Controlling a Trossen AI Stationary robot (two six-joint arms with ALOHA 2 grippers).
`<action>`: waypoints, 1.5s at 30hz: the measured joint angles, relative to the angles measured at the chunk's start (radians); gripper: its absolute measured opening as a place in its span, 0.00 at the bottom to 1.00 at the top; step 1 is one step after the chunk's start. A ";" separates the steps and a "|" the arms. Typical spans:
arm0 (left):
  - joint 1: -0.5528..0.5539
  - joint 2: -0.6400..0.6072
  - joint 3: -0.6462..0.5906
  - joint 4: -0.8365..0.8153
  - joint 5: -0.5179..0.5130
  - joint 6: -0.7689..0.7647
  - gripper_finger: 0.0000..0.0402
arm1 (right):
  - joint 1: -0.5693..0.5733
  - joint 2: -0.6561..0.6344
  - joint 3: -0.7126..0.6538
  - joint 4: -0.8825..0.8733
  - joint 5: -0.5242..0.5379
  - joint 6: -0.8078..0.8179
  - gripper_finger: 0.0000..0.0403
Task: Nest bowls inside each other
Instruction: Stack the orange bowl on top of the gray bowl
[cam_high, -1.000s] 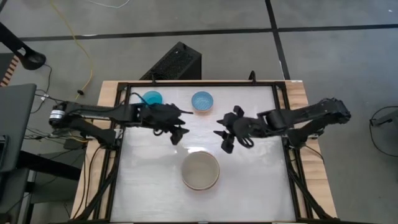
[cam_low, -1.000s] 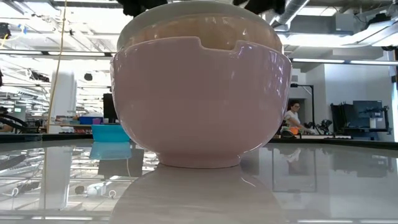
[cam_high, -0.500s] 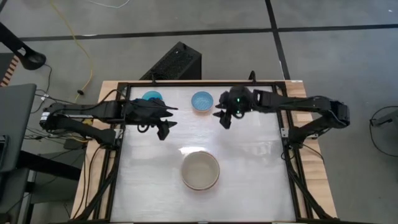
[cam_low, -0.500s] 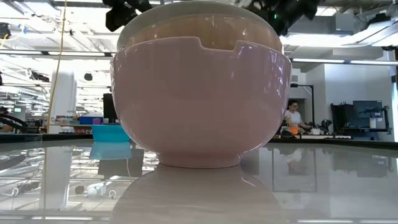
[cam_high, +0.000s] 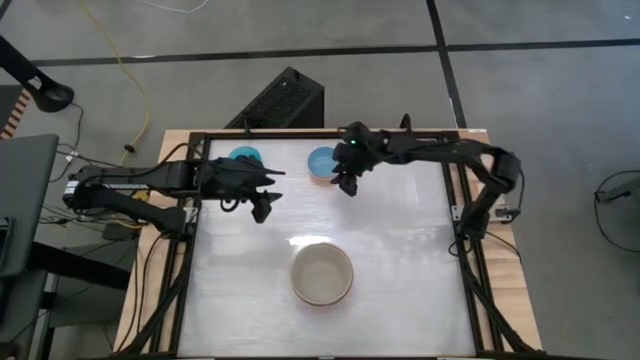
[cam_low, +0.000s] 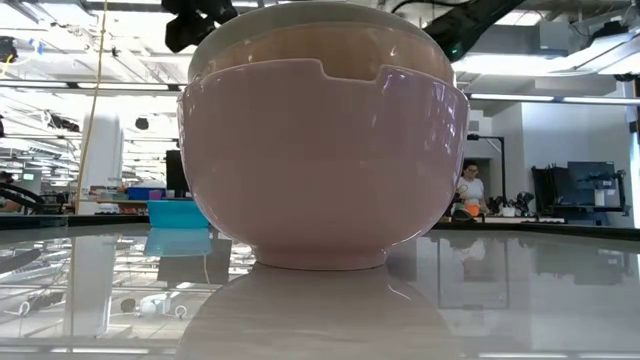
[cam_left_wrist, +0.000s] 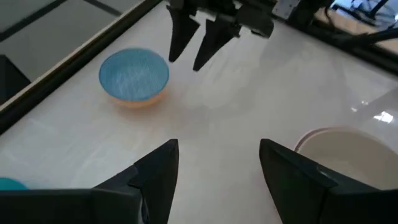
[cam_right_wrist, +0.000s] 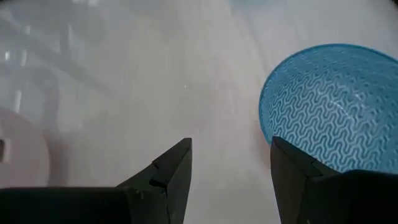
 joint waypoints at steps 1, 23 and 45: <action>0.002 0.000 0.000 -0.009 0.001 -0.001 0.53 | 0.000 0.025 0.022 -0.014 -0.002 -0.024 0.46; 0.011 0.000 0.000 -0.029 0.000 -0.041 0.53 | -0.038 0.320 0.379 -0.203 -0.038 -0.187 0.42; 0.011 0.000 0.000 -0.028 0.016 -0.038 0.53 | -0.135 0.334 0.394 -0.235 0.028 -0.168 0.42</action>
